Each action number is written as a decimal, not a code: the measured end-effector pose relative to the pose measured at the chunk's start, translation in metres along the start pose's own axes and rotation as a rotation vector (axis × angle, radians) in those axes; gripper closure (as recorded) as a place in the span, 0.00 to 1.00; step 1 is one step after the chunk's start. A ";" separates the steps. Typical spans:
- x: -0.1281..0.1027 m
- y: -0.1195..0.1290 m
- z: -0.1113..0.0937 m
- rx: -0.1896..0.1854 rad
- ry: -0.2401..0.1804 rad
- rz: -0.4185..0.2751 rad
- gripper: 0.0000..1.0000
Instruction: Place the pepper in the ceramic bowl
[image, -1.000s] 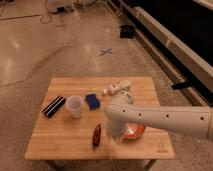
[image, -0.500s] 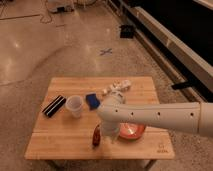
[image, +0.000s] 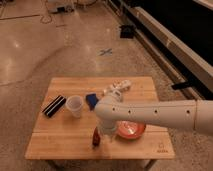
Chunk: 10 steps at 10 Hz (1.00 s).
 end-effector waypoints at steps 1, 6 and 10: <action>0.001 0.005 -0.002 0.003 0.003 -0.001 0.41; -0.021 -0.048 -0.015 0.027 0.066 -0.112 0.20; -0.035 -0.091 -0.009 0.014 0.186 -0.291 0.20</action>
